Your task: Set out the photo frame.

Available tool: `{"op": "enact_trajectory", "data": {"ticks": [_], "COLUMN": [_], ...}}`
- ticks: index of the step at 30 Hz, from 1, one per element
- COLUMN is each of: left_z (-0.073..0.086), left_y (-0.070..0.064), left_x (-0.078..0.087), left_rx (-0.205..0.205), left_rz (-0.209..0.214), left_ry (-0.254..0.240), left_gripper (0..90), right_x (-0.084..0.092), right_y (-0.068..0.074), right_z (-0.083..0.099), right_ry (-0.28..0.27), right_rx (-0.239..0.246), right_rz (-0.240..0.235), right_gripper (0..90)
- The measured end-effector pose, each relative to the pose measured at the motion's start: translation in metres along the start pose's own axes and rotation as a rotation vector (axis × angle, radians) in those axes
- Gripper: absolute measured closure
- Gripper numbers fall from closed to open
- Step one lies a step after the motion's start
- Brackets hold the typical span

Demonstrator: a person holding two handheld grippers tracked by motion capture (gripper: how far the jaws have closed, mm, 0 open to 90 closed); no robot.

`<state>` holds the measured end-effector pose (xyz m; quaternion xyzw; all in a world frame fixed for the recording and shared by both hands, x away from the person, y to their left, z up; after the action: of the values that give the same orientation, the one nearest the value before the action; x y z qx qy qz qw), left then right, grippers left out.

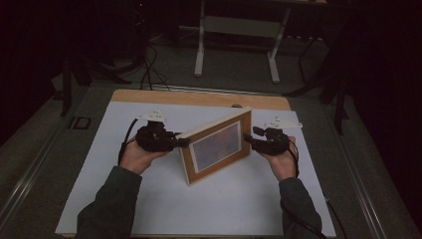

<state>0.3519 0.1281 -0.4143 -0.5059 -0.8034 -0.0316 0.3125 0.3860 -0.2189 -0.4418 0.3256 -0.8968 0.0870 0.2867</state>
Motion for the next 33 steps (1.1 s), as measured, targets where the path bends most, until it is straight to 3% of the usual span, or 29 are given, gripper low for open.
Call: {"op": "enact_trajectory", "data": {"ticks": [12, 21, 33], "left_z": [0.002, 0.002, 0.004], "left_y": [0.000, -0.002, -0.003], "left_x": [0.007, 0.006, 0.006], "left_rx": [-0.054, -0.073, -0.127], "left_rz": [0.042, 0.049, 0.074], "left_ry": [0.027, 0.023, 0.010], "left_gripper": [72.3, 72.2, 72.2], "right_x": [-0.002, -0.004, 0.004], "right_y": [0.000, -0.002, -0.007], "right_z": [-0.003, -0.009, -0.013], "right_ry": [-0.003, -0.029, -0.032], "right_rx": [0.019, 0.026, 0.088], "right_rz": [0.000, -0.063, -0.141], "right_gripper": [44.5, 40.0, 42.4]}}
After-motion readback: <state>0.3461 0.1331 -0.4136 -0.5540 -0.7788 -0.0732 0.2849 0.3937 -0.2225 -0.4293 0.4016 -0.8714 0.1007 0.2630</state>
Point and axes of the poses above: each handheld gripper's, and its own axes: x roughly backward along the jaws, z roughly out of its underside, y roughly to its left, the point moved 2 cm from there along -x, roughly forward along the jaws, and after that the axes turned 4 degrees about y, right-handed, at the moved point
